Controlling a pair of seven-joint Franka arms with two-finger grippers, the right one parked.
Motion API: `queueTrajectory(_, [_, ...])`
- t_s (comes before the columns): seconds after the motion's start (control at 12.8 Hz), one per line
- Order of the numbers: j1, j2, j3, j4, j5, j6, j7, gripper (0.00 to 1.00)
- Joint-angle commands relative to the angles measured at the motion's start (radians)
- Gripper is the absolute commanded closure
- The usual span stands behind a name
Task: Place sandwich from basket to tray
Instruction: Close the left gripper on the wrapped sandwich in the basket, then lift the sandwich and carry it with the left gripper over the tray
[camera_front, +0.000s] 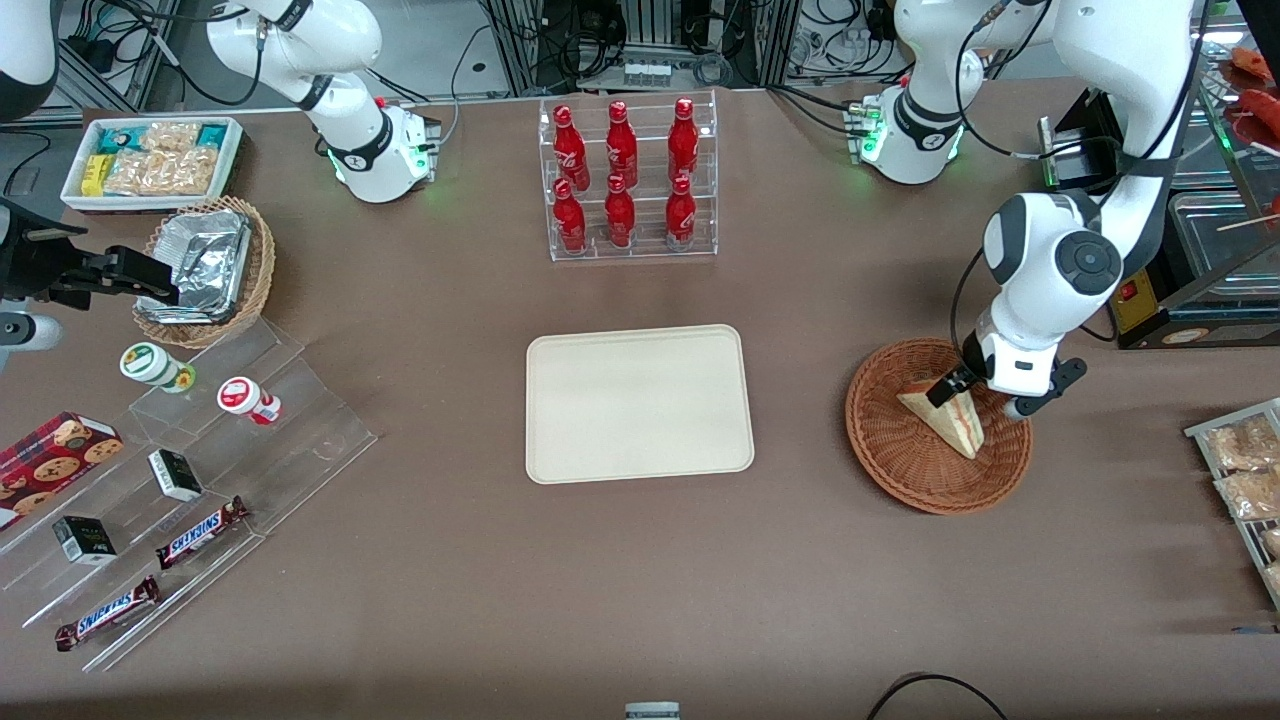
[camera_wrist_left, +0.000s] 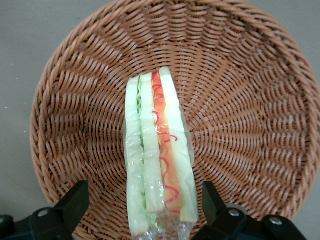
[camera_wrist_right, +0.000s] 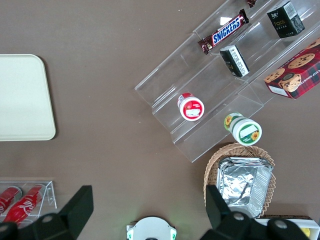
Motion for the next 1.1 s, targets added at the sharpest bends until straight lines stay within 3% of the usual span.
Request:
queueTrajectory(0.0, [-0.001, 0.021, -0.004, -0.007, 0.005, 0.043, -0.021, 0.02])
queueTrajectory(0.08, [-0.001, 0.026, -0.004, -0.006, 0.005, 0.046, -0.021, 0.2])
queueTrajectory(0.31, [0.001, 0.04, -0.005, 0.008, 0.005, 0.043, -0.015, 0.93])
queueTrajectory(0.39, [0.001, 0.04, -0.005, 0.016, 0.005, 0.043, -0.012, 1.0])
queueTrajectory(0.7, [0.001, 0.026, -0.019, 0.085, 0.005, -0.009, -0.013, 1.0])
queueTrajectory(1.02, [-0.03, 0.044, -0.027, 0.349, 0.019, -0.384, 0.016, 1.0])
